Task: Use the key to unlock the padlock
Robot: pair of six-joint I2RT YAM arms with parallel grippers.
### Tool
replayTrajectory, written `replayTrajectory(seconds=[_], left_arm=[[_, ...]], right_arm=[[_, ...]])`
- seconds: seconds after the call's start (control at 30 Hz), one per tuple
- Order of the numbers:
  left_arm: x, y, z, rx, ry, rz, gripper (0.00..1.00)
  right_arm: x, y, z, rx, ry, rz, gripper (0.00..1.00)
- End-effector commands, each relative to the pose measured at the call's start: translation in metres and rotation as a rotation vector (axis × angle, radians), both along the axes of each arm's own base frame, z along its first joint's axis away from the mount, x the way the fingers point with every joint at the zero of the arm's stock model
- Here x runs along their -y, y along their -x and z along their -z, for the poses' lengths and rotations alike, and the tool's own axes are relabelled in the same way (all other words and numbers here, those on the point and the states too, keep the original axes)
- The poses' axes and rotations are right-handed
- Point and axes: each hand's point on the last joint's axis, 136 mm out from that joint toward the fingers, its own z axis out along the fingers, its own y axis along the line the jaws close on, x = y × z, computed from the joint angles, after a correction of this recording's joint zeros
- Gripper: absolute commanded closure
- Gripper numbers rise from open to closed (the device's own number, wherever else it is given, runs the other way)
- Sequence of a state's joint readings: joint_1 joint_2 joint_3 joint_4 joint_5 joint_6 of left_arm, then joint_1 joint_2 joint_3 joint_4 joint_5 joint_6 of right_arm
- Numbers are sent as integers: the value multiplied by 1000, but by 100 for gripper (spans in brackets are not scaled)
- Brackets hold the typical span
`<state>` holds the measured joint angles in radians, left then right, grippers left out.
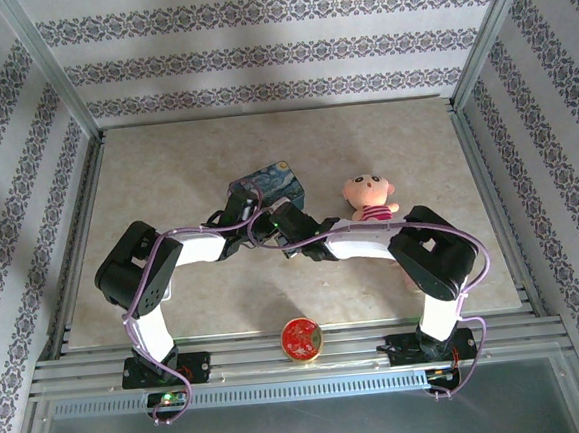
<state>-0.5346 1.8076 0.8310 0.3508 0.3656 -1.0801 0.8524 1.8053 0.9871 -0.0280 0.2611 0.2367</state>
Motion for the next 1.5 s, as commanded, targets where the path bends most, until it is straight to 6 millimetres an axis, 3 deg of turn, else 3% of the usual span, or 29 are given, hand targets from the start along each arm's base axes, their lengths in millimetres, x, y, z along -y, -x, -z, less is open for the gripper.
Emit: replayTrajectory(seconds=[0.0, 0.17, 0.5, 0.73, 0.9, 1.17, 1.3, 1.33, 1.4, 1.47], left_arm=[[-17, 84, 75, -440, -63, 35, 100], [-17, 85, 75, -438, -56, 36, 100], [-16, 87, 74, -433, -47, 51, 100], [-14, 86, 73, -426, -36, 55, 100], [-14, 88, 73, -429, -27, 54, 94], [-11, 85, 72, -411, 1, 59, 75], [-10, 82, 69, -393, 17, 42, 72], [-11, 81, 67, -385, 18, 36, 61], [-12, 79, 63, -369, 18, 26, 59], [-13, 77, 58, -354, 19, 13, 46]], right_arm=[[1, -6, 8, 21, 9, 15, 100], [0, -5, 1, -21, -99, 17, 100], [4, -12, -20, -186, -552, 26, 100], [0, -15, -27, -261, -706, 18, 100], [-1, -19, -34, -293, -806, 21, 100], [-1, -17, -33, -314, -819, 26, 100], [1, -15, -32, -313, -814, 36, 100], [2, -15, -33, -311, -812, 39, 100], [3, -15, -32, -309, -806, 47, 100], [4, -15, -32, -306, -798, 52, 100]])
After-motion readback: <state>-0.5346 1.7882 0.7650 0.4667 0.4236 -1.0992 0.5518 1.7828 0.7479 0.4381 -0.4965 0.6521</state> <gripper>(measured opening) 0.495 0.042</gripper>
